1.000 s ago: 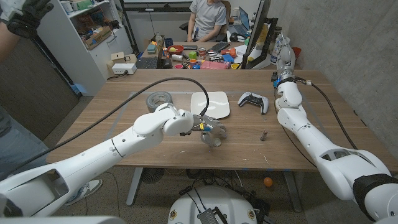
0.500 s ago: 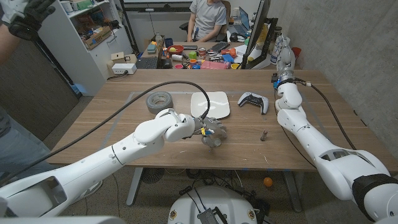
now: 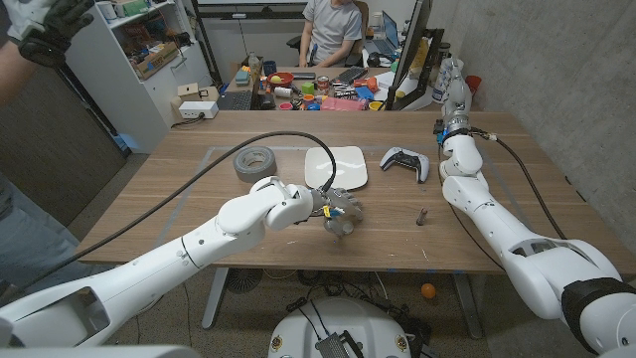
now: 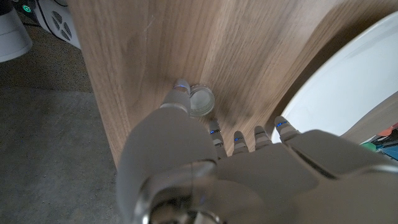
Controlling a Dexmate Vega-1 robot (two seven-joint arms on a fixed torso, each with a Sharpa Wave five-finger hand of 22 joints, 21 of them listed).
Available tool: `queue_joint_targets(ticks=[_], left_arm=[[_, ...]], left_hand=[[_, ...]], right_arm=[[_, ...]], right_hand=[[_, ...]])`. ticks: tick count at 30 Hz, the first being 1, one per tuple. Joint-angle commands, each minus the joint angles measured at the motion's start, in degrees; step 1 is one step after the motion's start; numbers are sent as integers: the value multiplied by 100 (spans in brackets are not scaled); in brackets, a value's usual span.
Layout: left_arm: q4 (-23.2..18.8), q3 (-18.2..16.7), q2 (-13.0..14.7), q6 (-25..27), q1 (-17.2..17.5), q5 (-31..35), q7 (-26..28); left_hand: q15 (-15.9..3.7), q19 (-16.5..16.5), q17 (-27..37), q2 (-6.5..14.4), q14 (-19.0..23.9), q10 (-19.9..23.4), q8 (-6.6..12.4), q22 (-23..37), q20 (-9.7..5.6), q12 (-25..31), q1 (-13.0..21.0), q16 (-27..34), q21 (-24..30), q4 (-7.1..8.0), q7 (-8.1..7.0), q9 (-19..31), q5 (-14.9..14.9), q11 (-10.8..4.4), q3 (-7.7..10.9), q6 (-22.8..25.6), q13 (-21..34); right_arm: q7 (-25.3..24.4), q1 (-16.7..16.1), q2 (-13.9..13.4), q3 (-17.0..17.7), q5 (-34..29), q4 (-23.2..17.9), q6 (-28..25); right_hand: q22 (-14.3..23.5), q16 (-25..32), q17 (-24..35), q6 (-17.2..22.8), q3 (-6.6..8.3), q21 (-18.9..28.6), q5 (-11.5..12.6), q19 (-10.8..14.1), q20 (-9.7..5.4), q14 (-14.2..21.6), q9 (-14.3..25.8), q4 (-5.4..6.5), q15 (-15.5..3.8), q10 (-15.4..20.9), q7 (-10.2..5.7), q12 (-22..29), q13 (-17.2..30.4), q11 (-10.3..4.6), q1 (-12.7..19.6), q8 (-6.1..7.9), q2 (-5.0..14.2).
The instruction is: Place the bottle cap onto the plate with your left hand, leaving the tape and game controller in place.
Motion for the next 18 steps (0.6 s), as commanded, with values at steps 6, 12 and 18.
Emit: queue_joint_targets(ticks=[6, 12, 18], left_arm=[[63, 133, -229, 216, -16, 204, -107], [66, 198, -292, 261, -46, 245, -234], [65, 262, -336, 398, -39, 376, -421]], left_hand=[[29, -880, 22, 16, -699, -612, 55, 33, 13, 71, 92, 34, 47, -14, 20, 51, -1, 30, -10, 94, 17], [32, -880, 21, 25, -700, -603, 65, 32, 15, 77, 117, 28, 47, -22, 22, 72, -3, 33, -5, 108, 19], [52, -914, 22, 35, -744, -640, 51, 32, 19, 64, 132, 8, 33, -23, 39, 90, -5, 48, -3, 65, 21]], right_arm=[[144, 43, 9, 95, 200, 204, 49], [142, 16, -14, 109, 224, 139, 27], [120, 2, -5, 107, 236, 117, -10]], right_hand=[[22, 0, 18, 7, -41, -11, 42, 22, 27, 44, 28, -6, 8, 43, -42, -12, 8, 9, -71, -27, -12], [22, 0, 21, 3, -60, -12, 44, 16, 31, 43, 29, 3, 11, 38, -50, -16, 9, -5, -97, -28, -22], [22, -3, 21, 0, -69, -14, 46, 8, 35, 36, 29, 5, 17, 35, -44, -18, 9, -6, -107, -28, -26]])
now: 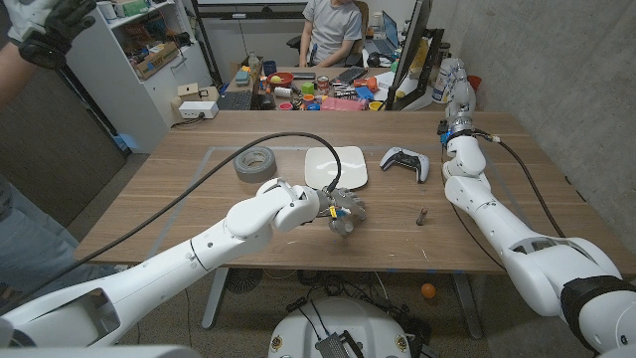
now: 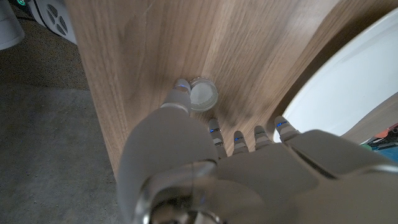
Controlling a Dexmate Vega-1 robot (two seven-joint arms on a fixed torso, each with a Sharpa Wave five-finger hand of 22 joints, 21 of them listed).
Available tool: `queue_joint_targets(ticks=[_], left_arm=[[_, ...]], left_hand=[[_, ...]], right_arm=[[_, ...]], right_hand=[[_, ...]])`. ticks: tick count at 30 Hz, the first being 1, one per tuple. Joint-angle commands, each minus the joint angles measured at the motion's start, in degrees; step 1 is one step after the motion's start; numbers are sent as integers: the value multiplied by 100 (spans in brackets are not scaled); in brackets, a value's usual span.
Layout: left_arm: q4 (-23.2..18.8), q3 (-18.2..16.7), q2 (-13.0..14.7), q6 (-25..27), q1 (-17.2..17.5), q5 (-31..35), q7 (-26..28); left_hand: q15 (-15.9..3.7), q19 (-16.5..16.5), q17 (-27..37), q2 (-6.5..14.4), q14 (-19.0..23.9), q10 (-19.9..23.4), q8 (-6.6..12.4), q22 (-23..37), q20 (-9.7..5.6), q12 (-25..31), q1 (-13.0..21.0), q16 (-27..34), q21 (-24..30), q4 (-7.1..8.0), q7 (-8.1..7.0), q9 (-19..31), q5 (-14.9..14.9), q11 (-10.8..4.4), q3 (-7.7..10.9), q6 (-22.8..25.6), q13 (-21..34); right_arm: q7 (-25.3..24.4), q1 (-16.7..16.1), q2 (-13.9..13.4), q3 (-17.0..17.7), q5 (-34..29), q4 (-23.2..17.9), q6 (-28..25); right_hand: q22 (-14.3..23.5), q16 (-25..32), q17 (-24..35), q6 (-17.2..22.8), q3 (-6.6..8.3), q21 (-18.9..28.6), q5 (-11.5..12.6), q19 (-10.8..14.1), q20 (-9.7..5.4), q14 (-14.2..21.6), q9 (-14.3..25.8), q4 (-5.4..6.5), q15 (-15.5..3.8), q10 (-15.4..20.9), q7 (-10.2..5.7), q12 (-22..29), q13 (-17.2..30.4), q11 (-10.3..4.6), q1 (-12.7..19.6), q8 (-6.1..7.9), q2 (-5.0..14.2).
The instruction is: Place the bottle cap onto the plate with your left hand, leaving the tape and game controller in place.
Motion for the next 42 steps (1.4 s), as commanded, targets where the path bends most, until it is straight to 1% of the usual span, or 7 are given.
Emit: queue_joint_targets(ticks=[1, 15, 17, 21, 25, 38, 42], left_arm=[[4, 127, -108, 232, 22, 256, -218], [194, 206, -248, 407, 140, 546, -77], [196, 222, -262, 419, 138, 570, -64], [205, 242, -320, 469, 101, 563, -179], [221, 272, -366, 519, 67, 585, -272], [32, 298, -429, 840, 68, 1024, -683], [-47, 258, -440, 944, 123, 1197, -731]], left_hand=[[74, -941, 22, 15, -758, -643, 27, 32, 20, 18, 65, 0, 24, -21, 41, 28, -6, 47, -4, 8, 22], [43, -959, 25, 27, -713, -625, 67, 33, 16, 29, 78, 16, 27, -12, 62, 72, -14, 39, -13, 92, 26], [19, -940, 22, 43, -614, -570, 227, 34, 15, 52, 117, 45, 40, -24, 121, 114, -20, 17, -5, 476, 26], [-21, -870, 12, 37, -393, -327, 553, 32, 17, 137, 205, 93, 65, -55, 452, 214, -30, 29, 2, 1224, 21], [-55, -821, 8, 19, -232, -83, 692, 30, 18, 216, 249, 127, 78, -70, 485, 265, -38, -1, 0, 1527, 14], [-67, -783, 11, -5, -21, 171, 805, 31, 24, 284, 190, 172, 82, -18, 535, 327, -56, -16, -49, 1760, 6], [-226, -585, 1, -38, 460, 868, 1152, 35, 20, 471, 200, 288, 134, -16, 525, 418, -56, -208, -80, 2524, -17]], right_arm=[[23, -20, 4, 22, 64, -2, -34], [122, 96, 64, 13, 86, 352, 46], [113, 95, 65, 19, 100, 352, 30], [101, 93, 42, 21, 99, 326, 4], [90, 77, 14, 26, 105, 263, -25], [154, 109, 5, -7, 126, 244, -132], [140, 109, -2, -21, 115, 214, -173]], right_hand=[[22, -4, 21, 22, -24, -14, 23, 7, 36, 34, 29, 5, 28, 37, -25, -18, 10, -2, -34, -28, 1], [23, -5, 22, 18, -46, -17, 28, -6, 42, 33, 30, 12, 40, 38, -24, -20, 12, 7, -60, -28, -9], [23, -4, 22, 15, -50, -17, 29, -10, 47, 35, 31, 13, 41, 39, -23, -20, 12, 11, -64, -29, -12], [23, -7, 21, 9, -57, -18, 31, -14, 51, 29, 31, 13, 42, 27, -28, -26, 12, -1, -70, -31, -15], [23, -6, 22, 10, -65, -19, 32, -20, 54, 31, 31, 17, 45, 13, -27, -31, 13, 5, -81, -29, -18], [23, -13, 22, -3, -85, -26, 37, -48, 80, 12, 32, 21, 62, -24, -29, -46, 14, 20, -102, -33, -26], [24, -15, 21, -6, -88, -25, 38, -50, 82, 7, 32, 21, 68, -39, -33, -52, 14, 21, -105, -34, -24]])
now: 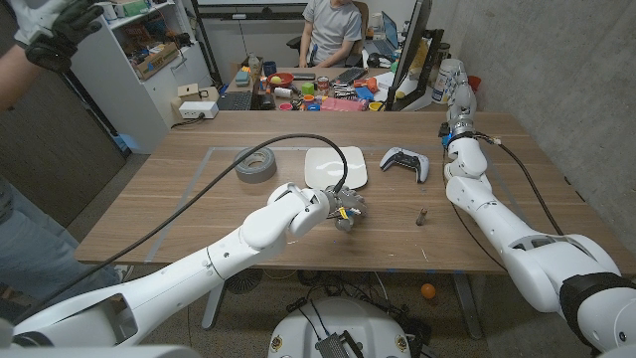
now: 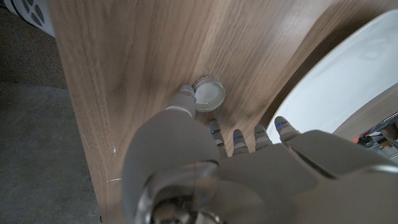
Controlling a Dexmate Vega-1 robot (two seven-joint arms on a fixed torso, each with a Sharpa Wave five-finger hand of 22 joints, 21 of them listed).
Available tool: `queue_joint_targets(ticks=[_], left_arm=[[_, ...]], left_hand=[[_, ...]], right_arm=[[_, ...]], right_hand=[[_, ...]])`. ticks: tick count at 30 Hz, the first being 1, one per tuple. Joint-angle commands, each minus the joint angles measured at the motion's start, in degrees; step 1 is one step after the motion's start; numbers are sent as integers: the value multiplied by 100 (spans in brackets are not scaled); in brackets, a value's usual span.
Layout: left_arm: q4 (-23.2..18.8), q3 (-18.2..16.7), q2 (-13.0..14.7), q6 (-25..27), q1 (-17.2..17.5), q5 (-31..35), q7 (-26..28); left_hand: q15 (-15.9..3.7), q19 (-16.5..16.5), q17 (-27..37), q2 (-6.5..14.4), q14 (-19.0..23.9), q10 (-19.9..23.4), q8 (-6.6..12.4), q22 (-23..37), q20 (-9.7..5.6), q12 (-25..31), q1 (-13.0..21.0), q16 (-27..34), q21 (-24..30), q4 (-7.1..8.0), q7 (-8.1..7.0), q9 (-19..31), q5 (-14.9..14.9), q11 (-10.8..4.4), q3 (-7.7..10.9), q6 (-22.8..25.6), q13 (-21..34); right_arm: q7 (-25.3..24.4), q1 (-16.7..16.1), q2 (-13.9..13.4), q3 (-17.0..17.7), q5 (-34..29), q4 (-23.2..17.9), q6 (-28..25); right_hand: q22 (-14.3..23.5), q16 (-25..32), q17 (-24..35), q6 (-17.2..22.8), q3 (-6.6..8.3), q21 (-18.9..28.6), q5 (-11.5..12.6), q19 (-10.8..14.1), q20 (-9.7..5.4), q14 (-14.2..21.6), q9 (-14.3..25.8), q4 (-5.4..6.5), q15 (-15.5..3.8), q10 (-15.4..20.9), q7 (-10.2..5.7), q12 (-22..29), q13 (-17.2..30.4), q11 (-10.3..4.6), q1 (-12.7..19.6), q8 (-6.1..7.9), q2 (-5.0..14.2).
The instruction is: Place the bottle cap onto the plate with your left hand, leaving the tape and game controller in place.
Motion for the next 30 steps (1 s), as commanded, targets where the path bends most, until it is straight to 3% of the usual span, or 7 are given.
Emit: queue_joint_targets(ticks=[1, 5, 11, 15, 20, 23, 30], left_arm=[[-191, -42, -62, 301, 73, 442, -278], [-196, -68, -115, 336, 94, 504, -370], [-199, -128, -194, 389, 138, 468, -389], [-238, -100, -237, 456, 197, 621, -320], [-230, -108, -314, 492, 222, 647, -356], [-213, -97, -343, 480, 217, 654, -381], [-161, -71, -401, 484, 199, 718, -443]], left_hand=[[-176, -518, -1, -39, 527, 667, 609, 36, 19, 186, 30, 167, 108, -24, 495, 1728, -12, -235, -25, 2355, -10], [-371, -57, -14, -96, 1015, 1269, 808, 32, -29, 305, 150, 273, 240, -85, 403, 1763, -26, -377, -6, 2778, -33], [-503, 863, 4, -63, 1600, 1817, 837, 43, -54, 356, 228, 400, 535, -72, 438, 1722, -33, -427, 36, 2864, -52], [-694, 1991, 40, -26, 2298, 2257, 779, 70, -41, 360, 300, 565, 949, -65, 450, 1630, -40, -573, 80, 2805, -55], [-928, 2833, 107, 13, 3179, 3082, 657, 88, -169, 474, 413, 801, 1287, -81, 357, 1446, -51, -832, 157, 2705, -31], [-972, 3101, 132, 24, 3407, 3264, 662, 89, -199, 485, 437, 861, 1402, -79, 366, 1384, -52, -888, 179, 2795, -27], [-951, 3027, 155, 26, 3372, 3197, 640, 86, -194, 406, 446, 813, 1383, -71, 374, 1321, -57, -916, 194, 2820, -10]], right_arm=[[-10, 13, -26, -43, -16, -69, -126], [-7, 3, -31, -45, -9, -85, -150], [-33, -59, -70, -23, -8, -208, -140], [-62, -93, -99, -8, -15, -310, -138], [-57, -124, -102, 14, 1, -352, -109], [-29, -123, -84, 28, 30, -318, -81], [92, -89, -39, 54, 100, -191, 7]], right_hand=[[23, -15, 22, -6, -19, -25, 40, 12, 20, -6, 32, -2, 57, -16, -35, -6, 15, 4, -53, -33, 28], [24, -17, 21, -9, -21, -24, 41, 9, 19, -9, 32, -3, 56, -20, -40, -8, 15, 9, -53, -34, 30], [24, -16, 20, -13, -24, -25, 43, 4, 24, -9, 32, -4, 58, -22, -41, -8, 15, -4, -55, -34, 32], [24, -17, 20, -15, -28, -23, 43, 6, 32, -12, 33, -3, 52, -24, -43, -8, 16, -5, -58, -34, 31], [24, -16, 21, -17, -34, -22, 43, 5, 41, -14, 33, -1, 51, -26, -48, -8, 16, -1, -66, -34, 28], [24, -17, 21, -18, -39, -21, 44, 5, 44, -17, 33, 1, 46, -27, -50, -8, 16, -6, -72, -34, 25], [24, -15, 23, -22, -51, -19, 45, 5, 54, -17, 33, 5, 47, -38, -59, -12, 16, -11, -88, -34, 17]])
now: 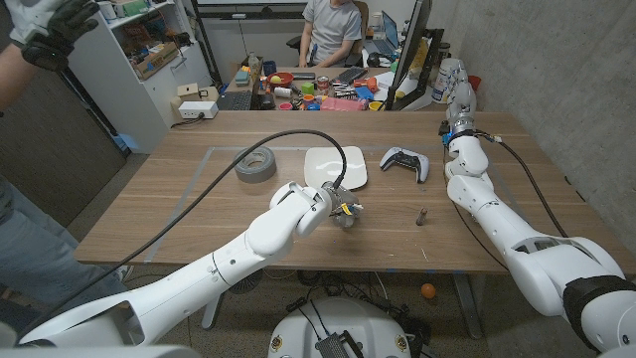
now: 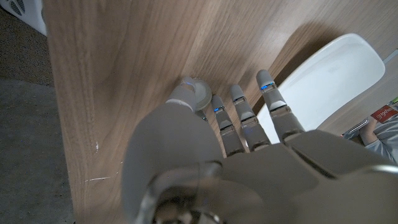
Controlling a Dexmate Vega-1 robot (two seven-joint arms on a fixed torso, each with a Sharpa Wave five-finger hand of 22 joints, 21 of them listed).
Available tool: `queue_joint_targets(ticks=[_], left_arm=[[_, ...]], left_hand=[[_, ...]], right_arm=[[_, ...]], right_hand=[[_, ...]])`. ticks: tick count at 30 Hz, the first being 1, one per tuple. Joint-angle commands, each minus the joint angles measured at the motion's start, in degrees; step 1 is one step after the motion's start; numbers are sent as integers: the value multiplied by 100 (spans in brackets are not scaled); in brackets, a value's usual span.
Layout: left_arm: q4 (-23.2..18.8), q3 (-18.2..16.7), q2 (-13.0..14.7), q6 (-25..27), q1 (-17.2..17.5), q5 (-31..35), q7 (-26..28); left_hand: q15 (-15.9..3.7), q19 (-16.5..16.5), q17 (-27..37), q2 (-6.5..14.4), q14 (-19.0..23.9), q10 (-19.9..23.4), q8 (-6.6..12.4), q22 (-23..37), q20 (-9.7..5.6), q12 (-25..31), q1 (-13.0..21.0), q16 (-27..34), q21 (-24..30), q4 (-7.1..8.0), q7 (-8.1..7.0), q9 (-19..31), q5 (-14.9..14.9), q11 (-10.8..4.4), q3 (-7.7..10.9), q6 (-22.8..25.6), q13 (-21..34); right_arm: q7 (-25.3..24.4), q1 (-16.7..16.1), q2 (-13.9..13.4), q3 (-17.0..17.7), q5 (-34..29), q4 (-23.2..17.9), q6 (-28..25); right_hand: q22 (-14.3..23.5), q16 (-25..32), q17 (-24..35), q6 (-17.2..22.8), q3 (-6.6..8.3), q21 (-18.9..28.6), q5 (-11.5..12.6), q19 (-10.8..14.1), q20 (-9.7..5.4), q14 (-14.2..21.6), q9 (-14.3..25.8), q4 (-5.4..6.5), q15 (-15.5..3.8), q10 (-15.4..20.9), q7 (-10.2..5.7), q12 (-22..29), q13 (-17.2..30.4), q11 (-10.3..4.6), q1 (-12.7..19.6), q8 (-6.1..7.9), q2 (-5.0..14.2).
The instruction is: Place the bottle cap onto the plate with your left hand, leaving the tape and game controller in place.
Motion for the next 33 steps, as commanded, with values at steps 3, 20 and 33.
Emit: queue_joint_targets(ticks=[3, 20, 33], left_arm=[[57, 48, -133, 20, -3, 143, -79], [130, 341, -333, -45, -12, 1367, -573], [136, 331, -553, -32, 284, 2017, -596]], left_hand=[[24, -87, 35, 13, -24, -96, -64, 7, 39, -88, 64, -24, -11, 26, 1121, 1637, -27, 33, 43, 1395, 0], [403, -771, 146, -33, -796, -895, -474, 20, 243, -468, -84, -428, -265, 111, 1028, 1531, -44, 350, -5, 609, 140], [493, -776, 188, 27, -800, -994, -547, 30, 249, -490, -21, -441, -267, 88, 1011, 1547, -24, 411, 42, 459, 195]], right_arm=[[145, 9, 48, 48, 96, 102, 132], [248, 57, 92, 85, 171, 202, 226], [341, -20, 89, 127, 256, 100, 288]], right_hand=[[24, -15, 24, 7, -23, -19, 23, 4, 61, -18, 33, 6, 48, -28, -25, -12, 17, 0, -20, -12, -62], [23, -17, 28, -20, -57, -16, 26, 3, 93, -37, 33, 21, 56, -61, -33, -22, 17, 11, -68, -19, -85], [23, -17, 28, -58, -81, -14, 31, 1, 99, -48, 34, 27, 55, -85, -24, -28, 18, 13, -96, -28, -101]])
